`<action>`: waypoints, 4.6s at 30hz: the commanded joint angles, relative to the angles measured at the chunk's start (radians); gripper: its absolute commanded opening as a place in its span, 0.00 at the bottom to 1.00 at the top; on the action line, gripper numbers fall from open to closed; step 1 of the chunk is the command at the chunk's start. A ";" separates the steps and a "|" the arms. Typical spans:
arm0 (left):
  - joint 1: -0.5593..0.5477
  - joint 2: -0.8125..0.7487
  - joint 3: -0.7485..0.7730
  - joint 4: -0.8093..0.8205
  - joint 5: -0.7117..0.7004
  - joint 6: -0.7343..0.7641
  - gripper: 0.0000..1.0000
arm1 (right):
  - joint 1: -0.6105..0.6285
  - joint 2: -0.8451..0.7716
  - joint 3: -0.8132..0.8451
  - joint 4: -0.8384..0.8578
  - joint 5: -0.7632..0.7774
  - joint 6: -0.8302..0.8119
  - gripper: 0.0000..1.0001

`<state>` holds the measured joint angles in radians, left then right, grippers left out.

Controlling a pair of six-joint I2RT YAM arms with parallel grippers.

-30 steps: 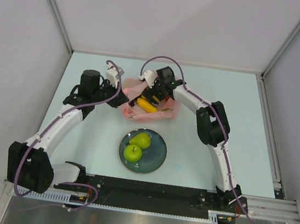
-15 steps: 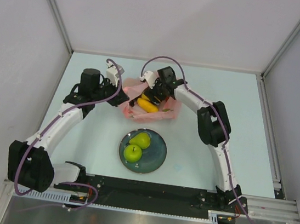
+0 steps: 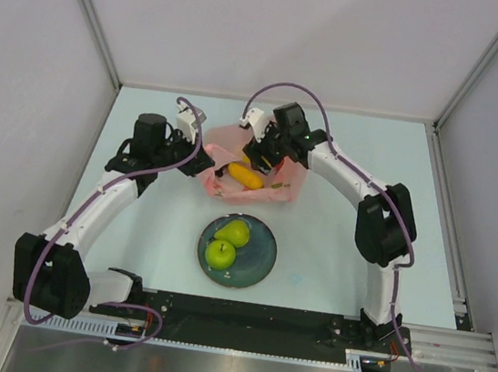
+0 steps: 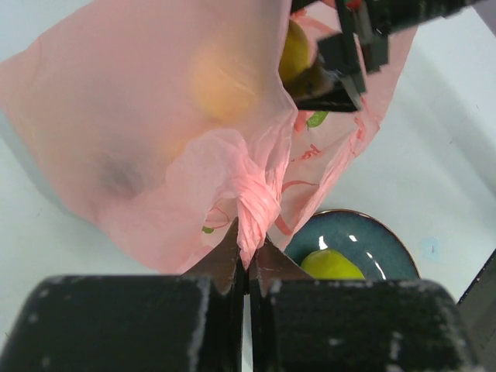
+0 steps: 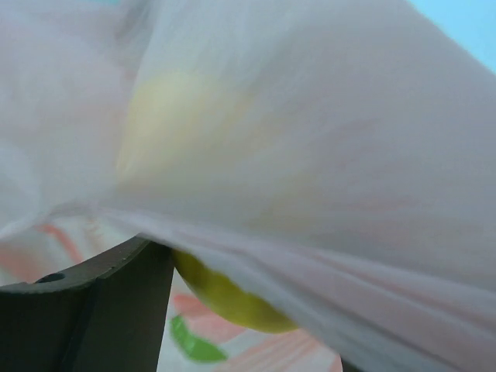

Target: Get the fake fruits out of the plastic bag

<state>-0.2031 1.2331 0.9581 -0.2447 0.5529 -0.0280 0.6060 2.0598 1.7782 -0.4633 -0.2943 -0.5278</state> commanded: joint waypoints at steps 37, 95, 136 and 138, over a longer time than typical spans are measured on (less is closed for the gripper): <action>-0.009 -0.014 0.028 -0.016 -0.024 0.005 0.00 | -0.026 -0.337 -0.691 0.121 -0.488 0.808 0.50; -0.009 -0.089 0.010 0.001 -0.022 0.074 0.00 | -0.107 -0.365 -0.396 0.084 -0.347 0.565 0.93; 0.022 -0.043 0.021 0.096 0.021 -0.076 0.00 | 0.060 0.243 0.029 0.123 0.101 0.045 0.77; 0.022 -0.044 0.021 0.088 0.019 -0.075 0.00 | 0.063 0.243 0.041 0.111 0.090 0.035 0.65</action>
<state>-0.1909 1.1942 0.9634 -0.1936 0.5541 -0.0898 0.6651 2.2807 1.7664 -0.3523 -0.1925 -0.4381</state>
